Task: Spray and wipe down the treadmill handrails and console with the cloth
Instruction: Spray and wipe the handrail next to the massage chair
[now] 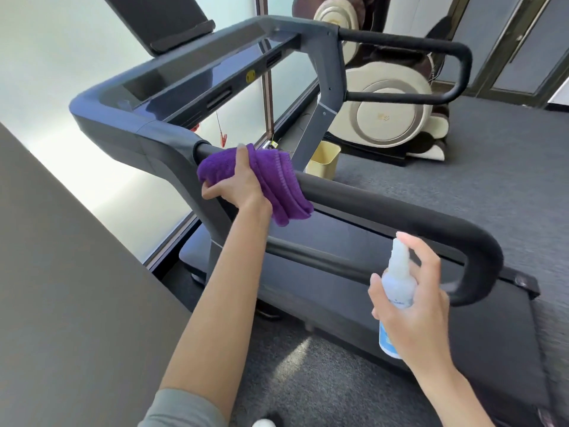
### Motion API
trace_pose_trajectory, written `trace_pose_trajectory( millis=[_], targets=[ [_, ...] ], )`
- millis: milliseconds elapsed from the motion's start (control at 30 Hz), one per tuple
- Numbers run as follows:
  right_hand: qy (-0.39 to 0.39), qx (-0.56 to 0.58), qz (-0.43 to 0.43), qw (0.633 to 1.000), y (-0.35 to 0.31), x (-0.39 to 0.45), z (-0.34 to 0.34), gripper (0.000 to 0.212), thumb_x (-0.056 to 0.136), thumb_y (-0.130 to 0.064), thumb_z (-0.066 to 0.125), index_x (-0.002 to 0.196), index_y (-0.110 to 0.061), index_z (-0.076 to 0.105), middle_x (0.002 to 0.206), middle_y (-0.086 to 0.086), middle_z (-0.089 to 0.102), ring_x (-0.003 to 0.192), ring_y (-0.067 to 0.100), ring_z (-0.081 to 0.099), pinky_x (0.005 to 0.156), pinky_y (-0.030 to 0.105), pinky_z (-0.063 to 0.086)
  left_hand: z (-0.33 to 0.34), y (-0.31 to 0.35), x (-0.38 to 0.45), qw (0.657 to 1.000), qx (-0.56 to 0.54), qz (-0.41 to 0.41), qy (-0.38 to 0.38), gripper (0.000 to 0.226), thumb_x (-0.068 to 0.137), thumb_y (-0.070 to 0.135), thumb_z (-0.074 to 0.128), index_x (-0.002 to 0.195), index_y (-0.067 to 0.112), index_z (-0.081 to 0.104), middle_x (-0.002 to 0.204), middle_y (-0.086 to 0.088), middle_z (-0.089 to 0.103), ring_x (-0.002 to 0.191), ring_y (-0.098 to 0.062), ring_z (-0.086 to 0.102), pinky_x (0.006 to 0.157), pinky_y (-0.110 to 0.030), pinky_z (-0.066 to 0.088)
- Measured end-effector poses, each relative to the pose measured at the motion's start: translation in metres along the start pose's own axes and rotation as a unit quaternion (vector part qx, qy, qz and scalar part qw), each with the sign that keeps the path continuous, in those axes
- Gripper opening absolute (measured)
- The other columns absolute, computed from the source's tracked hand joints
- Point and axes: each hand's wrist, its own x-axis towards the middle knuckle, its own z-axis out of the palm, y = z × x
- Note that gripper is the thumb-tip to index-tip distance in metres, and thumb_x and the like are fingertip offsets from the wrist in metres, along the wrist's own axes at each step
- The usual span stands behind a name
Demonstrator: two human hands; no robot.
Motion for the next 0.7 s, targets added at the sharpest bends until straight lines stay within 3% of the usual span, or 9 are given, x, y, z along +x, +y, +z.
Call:
trace_pose_trajectory(
  millis=[133, 300, 400, 567, 700],
  targets=[
    [0.013, 0.016, -0.021, 1.0, 0.0, 0.01, -0.003, 0.068, 0.084, -0.027, 0.064, 0.125, -0.072, 0.032, 0.116, 0.004, 0.067, 0.078, 0.036, 0.068, 0.08, 0.051, 0.058, 0.004, -0.014, -0.025, 1.0, -0.002, 0.02, -0.018, 0.089, 0.075, 0.026, 0.082, 0.134, 0.024, 0.015, 0.117, 0.002, 0.042, 0.093, -0.016, 0.054, 0.098, -0.041, 0.046],
    [0.03, 0.015, -0.022, 0.999, 0.01, 0.01, -0.013, 0.063, 0.083, -0.027, 0.065, 0.13, -0.06, 0.038, 0.103, 0.003, 0.067, 0.072, 0.033, 0.069, 0.073, 0.032, 0.057, 0.0, -0.068, -0.083, 0.993, 0.017, -0.052, -0.106, 0.087, 0.071, 0.032, 0.085, 0.123, 0.034, 0.014, 0.123, -0.006, 0.047, 0.106, -0.025, 0.06, 0.098, -0.042, 0.05],
    [0.022, 0.018, -0.02, 0.999, 0.014, 0.008, -0.02, 0.059, 0.083, -0.034, 0.063, 0.131, -0.056, 0.038, 0.106, 0.005, 0.067, 0.073, 0.032, 0.069, 0.074, 0.04, 0.058, 0.0, -0.072, -0.089, 0.991, 0.022, -0.072, -0.115, 0.083, 0.073, 0.034, 0.084, 0.118, 0.03, 0.014, 0.114, 0.0, 0.045, 0.106, -0.022, 0.058, 0.097, -0.039, 0.05],
    [0.034, 0.015, -0.019, 0.999, 0.023, 0.007, -0.039, 0.069, 0.084, -0.023, 0.064, 0.125, -0.07, 0.034, 0.11, 0.006, 0.066, 0.075, 0.038, 0.066, 0.078, 0.052, 0.057, 0.007, -0.056, -0.079, 0.999, 0.007, -0.012, -0.038, 0.081, 0.075, 0.027, 0.083, 0.124, 0.02, 0.019, 0.121, -0.007, 0.048, 0.103, -0.023, 0.06, 0.097, -0.042, 0.051],
    [0.063, 0.027, 0.001, 0.998, 0.034, -0.002, -0.063, 0.066, 0.083, -0.029, 0.065, 0.126, -0.069, 0.035, 0.114, 0.007, 0.067, 0.081, 0.04, 0.068, 0.082, 0.055, 0.057, 0.019, -0.086, -0.119, 0.999, 0.011, 0.004, -0.042, 0.085, 0.075, 0.024, 0.082, 0.128, 0.022, 0.016, 0.12, -0.003, 0.045, 0.1, -0.018, 0.059, 0.09, -0.033, 0.051]
  ],
)
